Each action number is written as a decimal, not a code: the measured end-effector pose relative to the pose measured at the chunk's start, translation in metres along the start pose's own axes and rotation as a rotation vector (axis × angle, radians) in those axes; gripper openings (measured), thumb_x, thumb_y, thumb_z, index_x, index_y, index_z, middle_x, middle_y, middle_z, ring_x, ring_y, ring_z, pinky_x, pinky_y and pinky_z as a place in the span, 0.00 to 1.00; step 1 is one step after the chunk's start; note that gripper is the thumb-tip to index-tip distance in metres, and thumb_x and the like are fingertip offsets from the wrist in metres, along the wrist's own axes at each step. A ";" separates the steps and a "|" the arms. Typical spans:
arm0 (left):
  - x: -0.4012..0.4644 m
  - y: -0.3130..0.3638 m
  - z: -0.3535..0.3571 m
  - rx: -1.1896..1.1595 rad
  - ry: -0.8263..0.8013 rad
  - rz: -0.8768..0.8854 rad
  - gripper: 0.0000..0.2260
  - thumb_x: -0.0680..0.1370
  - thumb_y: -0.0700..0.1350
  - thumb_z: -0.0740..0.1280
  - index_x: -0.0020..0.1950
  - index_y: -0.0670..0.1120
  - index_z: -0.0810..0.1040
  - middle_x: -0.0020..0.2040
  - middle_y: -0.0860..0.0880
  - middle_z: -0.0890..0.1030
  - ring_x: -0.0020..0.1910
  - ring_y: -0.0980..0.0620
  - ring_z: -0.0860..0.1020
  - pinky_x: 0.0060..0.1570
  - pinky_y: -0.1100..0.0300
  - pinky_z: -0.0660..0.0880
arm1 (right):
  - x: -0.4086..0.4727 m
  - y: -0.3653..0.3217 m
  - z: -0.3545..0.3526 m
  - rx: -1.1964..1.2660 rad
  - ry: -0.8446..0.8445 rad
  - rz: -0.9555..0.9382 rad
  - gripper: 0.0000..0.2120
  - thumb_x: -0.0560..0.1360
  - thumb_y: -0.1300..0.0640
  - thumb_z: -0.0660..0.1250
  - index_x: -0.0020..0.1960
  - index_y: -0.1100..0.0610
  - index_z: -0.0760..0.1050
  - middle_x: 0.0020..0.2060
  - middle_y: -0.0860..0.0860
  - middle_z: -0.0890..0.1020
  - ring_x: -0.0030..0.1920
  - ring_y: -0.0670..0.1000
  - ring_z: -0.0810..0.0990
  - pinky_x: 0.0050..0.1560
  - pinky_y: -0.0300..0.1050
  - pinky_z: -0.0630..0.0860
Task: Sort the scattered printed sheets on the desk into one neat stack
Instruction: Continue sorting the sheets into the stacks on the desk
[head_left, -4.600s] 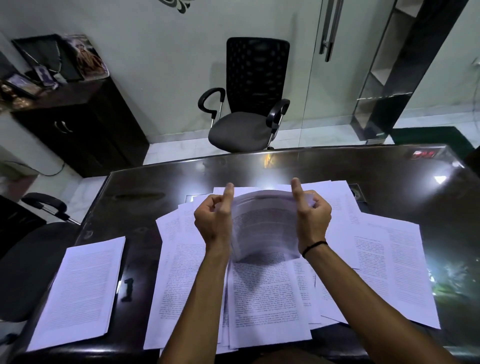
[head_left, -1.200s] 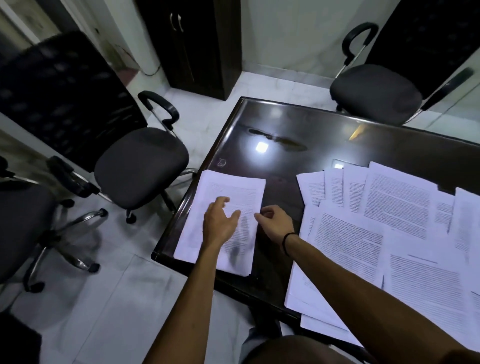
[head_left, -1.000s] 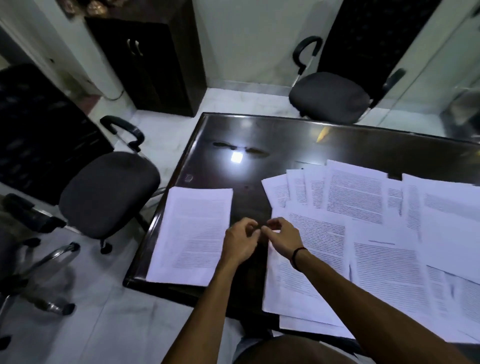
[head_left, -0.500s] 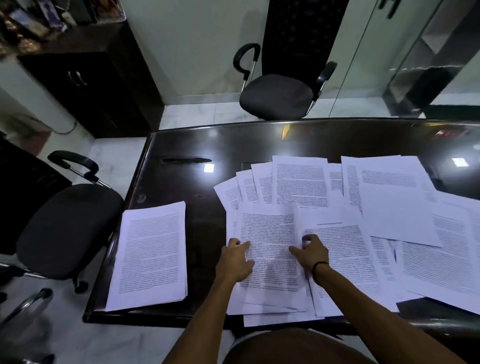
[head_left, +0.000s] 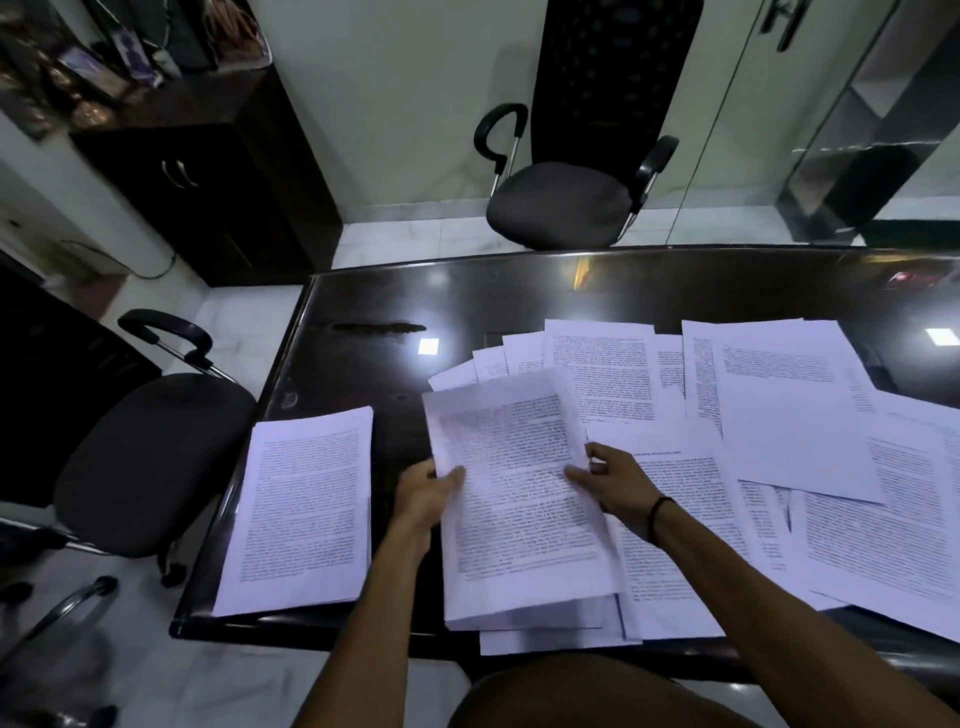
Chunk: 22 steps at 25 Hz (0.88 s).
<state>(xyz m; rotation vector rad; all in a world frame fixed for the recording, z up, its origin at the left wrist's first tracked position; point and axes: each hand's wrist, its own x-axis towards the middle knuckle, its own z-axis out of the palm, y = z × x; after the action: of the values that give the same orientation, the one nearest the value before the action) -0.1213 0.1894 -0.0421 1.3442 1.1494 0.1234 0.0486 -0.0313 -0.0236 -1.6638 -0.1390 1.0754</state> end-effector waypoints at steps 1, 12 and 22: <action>0.003 0.001 -0.013 -0.013 0.043 0.001 0.09 0.77 0.45 0.74 0.56 0.47 0.84 0.54 0.45 0.86 0.48 0.46 0.85 0.51 0.49 0.83 | 0.000 -0.003 0.002 -0.002 -0.017 0.008 0.10 0.76 0.58 0.72 0.56 0.58 0.78 0.49 0.57 0.84 0.46 0.57 0.84 0.48 0.50 0.80; -0.024 -0.032 -0.104 -0.163 0.304 -0.067 0.06 0.79 0.44 0.72 0.55 0.49 0.84 0.52 0.47 0.85 0.51 0.42 0.83 0.55 0.42 0.81 | 0.014 0.040 0.046 -0.770 0.322 0.081 0.50 0.60 0.49 0.84 0.73 0.60 0.60 0.64 0.62 0.71 0.61 0.64 0.76 0.59 0.52 0.74; -0.024 -0.035 -0.102 -0.078 0.303 -0.057 0.03 0.77 0.47 0.73 0.50 0.55 0.85 0.51 0.49 0.86 0.50 0.43 0.84 0.53 0.40 0.82 | 0.016 0.029 0.021 -0.746 0.441 0.051 0.06 0.68 0.56 0.77 0.39 0.60 0.85 0.38 0.57 0.86 0.45 0.58 0.84 0.43 0.41 0.75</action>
<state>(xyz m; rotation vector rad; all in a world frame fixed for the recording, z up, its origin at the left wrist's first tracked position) -0.2224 0.2333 -0.0368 1.2500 1.4207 0.3368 0.0310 -0.0193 -0.0565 -2.5477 -0.2274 0.6940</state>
